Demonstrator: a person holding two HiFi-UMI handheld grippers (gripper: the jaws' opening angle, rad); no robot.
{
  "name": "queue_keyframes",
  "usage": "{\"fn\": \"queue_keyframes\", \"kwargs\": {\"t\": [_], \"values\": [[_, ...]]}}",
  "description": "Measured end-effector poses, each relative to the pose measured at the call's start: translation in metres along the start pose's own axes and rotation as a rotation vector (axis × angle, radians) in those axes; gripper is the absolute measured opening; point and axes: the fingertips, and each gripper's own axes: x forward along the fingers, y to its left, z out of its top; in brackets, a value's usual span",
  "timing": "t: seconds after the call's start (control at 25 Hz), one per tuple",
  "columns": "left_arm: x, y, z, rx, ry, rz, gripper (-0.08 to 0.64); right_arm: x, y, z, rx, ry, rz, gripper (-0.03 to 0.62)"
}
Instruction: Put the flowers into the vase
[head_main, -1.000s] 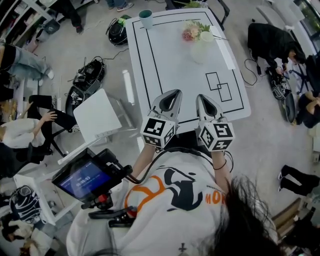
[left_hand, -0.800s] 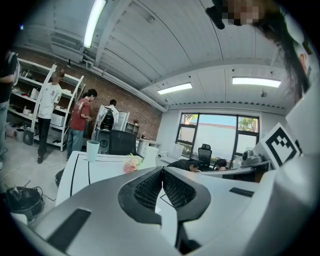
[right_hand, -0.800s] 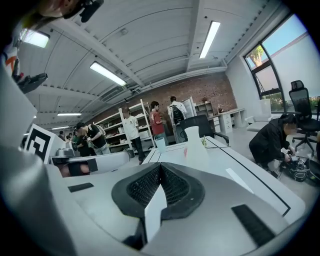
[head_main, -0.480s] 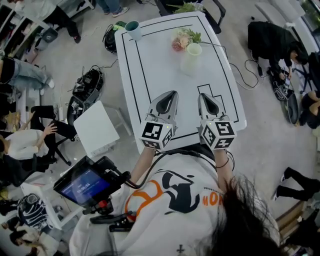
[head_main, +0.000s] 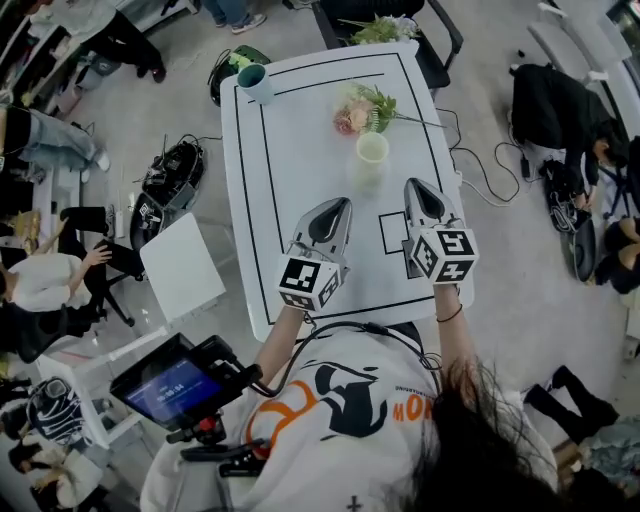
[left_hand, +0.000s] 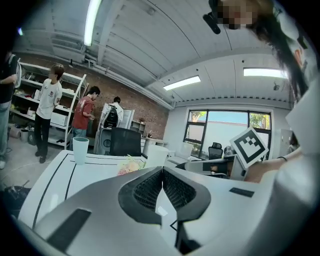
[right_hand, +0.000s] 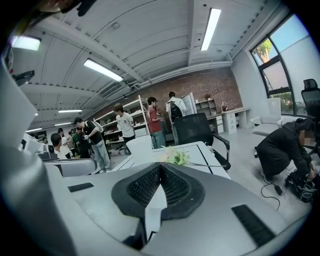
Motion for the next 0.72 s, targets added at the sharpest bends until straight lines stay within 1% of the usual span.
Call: {"fn": "queue_keyframes", "kwargs": {"t": [0.12,0.32,0.4,0.52,0.56,0.64,0.72], "values": [[0.015,0.006,-0.005,-0.001,0.011,0.022,0.011,0.030,-0.018,0.005,-0.023,0.014,0.031,0.014],[0.029,0.012,-0.019,-0.035,0.038,0.056,0.011,0.076,-0.046,0.004,-0.106,0.077,0.099,0.014],[0.032,0.013,-0.023,-0.057,0.040,0.069,0.011,0.095,-0.058,0.003,-0.153,0.113,0.124,0.014],[0.037,0.013,-0.027,-0.083,0.039,0.084,0.011,0.126,-0.075,0.004,-0.252,0.178,0.163,0.018],[0.038,0.012,-0.029,-0.087,0.042,0.085,0.011,0.136,-0.079,0.003,-0.288,0.202,0.182,0.040],[0.040,0.011,-0.032,-0.095,0.049,0.082,0.011,0.153,-0.084,-0.001,-0.359,0.259,0.229,0.114],[0.042,0.012,-0.033,-0.103,0.050,0.082,0.011,0.169,-0.089,-0.007,-0.436,0.324,0.270,0.157]]}}
